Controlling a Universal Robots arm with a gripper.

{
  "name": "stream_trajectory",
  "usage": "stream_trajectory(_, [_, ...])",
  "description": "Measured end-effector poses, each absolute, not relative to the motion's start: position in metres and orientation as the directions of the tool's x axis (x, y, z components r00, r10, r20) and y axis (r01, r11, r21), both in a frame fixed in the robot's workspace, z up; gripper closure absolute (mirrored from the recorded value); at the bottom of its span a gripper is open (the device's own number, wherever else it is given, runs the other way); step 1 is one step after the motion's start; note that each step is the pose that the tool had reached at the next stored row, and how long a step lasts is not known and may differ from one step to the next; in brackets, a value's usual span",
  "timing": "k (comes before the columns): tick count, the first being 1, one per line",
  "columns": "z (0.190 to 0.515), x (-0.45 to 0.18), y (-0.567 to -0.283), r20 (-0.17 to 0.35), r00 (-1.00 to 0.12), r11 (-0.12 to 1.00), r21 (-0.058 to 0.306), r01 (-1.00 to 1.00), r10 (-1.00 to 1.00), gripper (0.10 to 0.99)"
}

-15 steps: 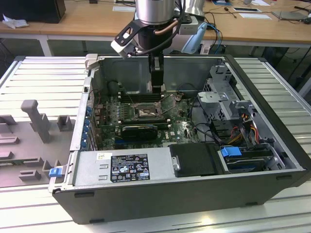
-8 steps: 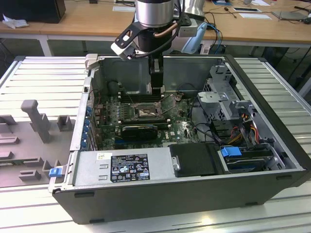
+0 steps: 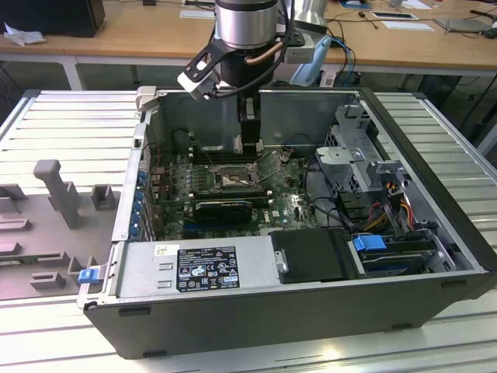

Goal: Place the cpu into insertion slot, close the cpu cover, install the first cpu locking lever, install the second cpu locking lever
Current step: 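Place the cpu into insertion slot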

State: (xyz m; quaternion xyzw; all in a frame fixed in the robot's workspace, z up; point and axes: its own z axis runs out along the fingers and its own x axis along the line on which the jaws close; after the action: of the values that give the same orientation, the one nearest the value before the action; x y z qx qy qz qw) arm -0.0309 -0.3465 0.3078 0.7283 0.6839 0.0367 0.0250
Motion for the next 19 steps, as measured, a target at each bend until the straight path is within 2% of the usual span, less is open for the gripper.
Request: stream_trajectory(19, [0.2968,-0.0309,-0.3465,0.019,0.062,-0.063,0.086,0.994,0.998,0.561])
